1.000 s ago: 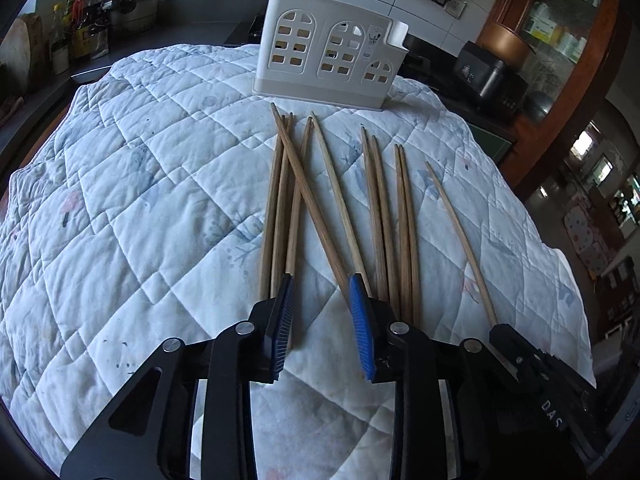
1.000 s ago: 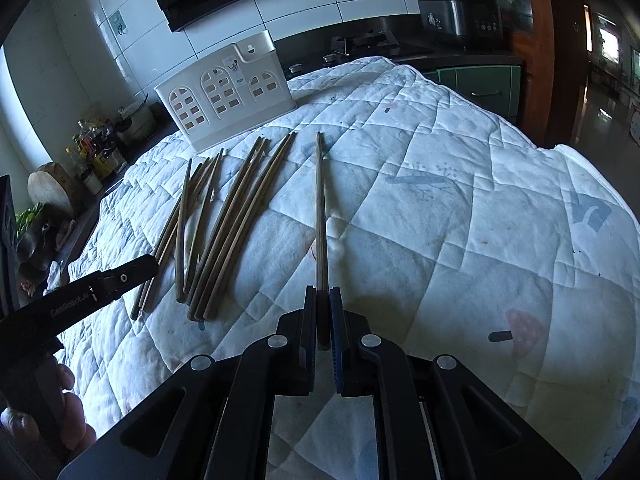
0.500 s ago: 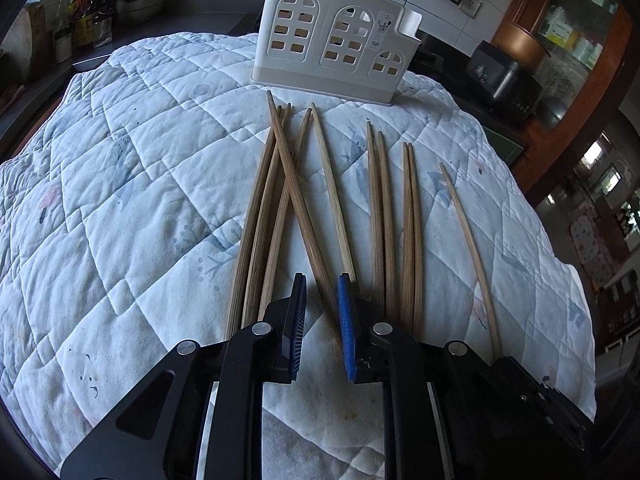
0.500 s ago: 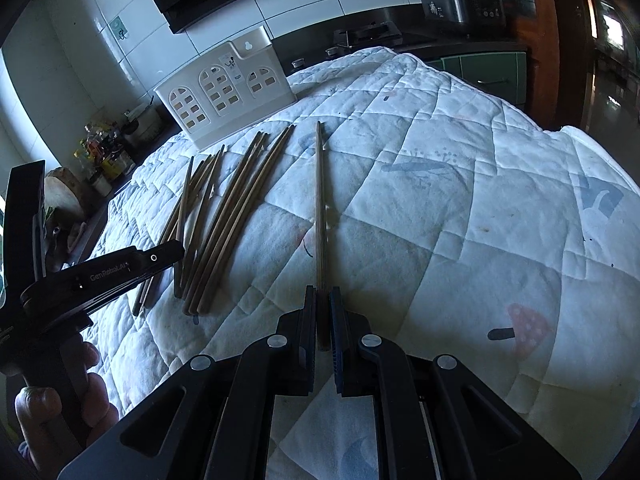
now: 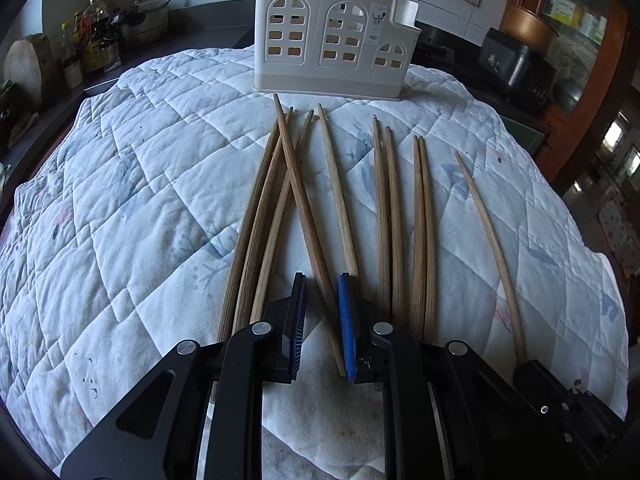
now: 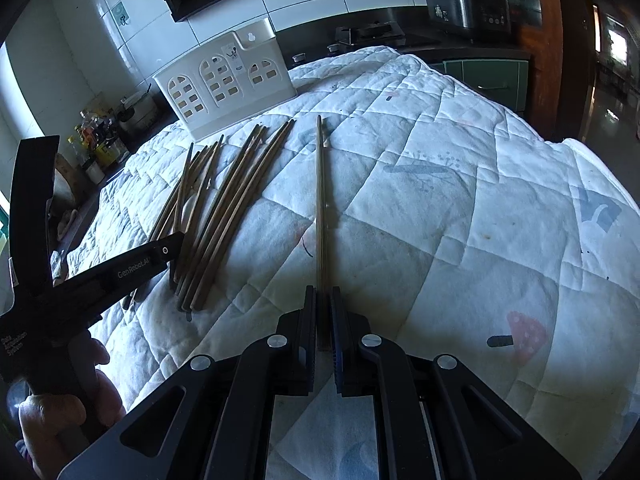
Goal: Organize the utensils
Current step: 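Close the left tool on another chopstick while the right tool holds its chopstick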
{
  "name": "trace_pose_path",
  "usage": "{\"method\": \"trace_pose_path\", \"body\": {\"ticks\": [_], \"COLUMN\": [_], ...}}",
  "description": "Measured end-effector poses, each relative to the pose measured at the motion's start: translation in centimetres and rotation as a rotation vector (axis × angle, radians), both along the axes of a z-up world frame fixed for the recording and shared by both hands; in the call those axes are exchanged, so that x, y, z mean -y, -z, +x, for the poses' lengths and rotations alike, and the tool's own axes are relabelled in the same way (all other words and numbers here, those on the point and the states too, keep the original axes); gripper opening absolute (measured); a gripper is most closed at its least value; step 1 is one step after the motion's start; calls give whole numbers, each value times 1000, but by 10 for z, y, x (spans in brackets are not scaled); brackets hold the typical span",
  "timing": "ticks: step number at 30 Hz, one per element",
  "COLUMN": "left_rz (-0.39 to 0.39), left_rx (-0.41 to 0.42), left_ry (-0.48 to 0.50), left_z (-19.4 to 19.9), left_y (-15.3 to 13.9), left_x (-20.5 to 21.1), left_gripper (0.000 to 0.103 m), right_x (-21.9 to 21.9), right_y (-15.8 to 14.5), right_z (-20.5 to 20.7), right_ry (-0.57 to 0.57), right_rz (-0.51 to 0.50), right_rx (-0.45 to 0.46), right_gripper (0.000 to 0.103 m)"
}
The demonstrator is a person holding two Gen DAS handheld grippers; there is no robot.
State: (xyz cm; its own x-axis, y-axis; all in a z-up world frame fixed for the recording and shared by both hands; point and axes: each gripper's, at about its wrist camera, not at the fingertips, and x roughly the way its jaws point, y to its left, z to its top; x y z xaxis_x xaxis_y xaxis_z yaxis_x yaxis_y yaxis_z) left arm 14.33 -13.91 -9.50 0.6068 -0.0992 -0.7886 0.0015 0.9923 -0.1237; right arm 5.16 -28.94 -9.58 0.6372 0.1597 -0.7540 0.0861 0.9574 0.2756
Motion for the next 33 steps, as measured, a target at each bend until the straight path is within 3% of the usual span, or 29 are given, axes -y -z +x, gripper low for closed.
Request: {"method": "trace_pose_path", "body": {"ticks": [6, 13, 18, 23, 33], "left_rz": [-74, -148, -118, -163, -118], "left_rx": [-15, -9, -12, -16, 180], "left_ry": [-1, 26, 65, 84, 172], "left_z": [1, 1, 3, 0, -35], "left_y": [-2, 2, 2, -3, -58], "left_x": [-14, -23, -20, -28, -46], "left_gripper": [9, 9, 9, 7, 6], "right_x": [-1, -4, -3, -5, -5], "right_y": [-4, -8, -8, -21, -82], "right_z": [-4, -10, -10, -16, -27], "right_ry": [2, 9, 11, 13, -10], "right_rz": [-24, -32, -29, -48, -87], "right_rx": [10, 22, 22, 69, 233], "right_gripper": [7, 7, 7, 7, 7]}}
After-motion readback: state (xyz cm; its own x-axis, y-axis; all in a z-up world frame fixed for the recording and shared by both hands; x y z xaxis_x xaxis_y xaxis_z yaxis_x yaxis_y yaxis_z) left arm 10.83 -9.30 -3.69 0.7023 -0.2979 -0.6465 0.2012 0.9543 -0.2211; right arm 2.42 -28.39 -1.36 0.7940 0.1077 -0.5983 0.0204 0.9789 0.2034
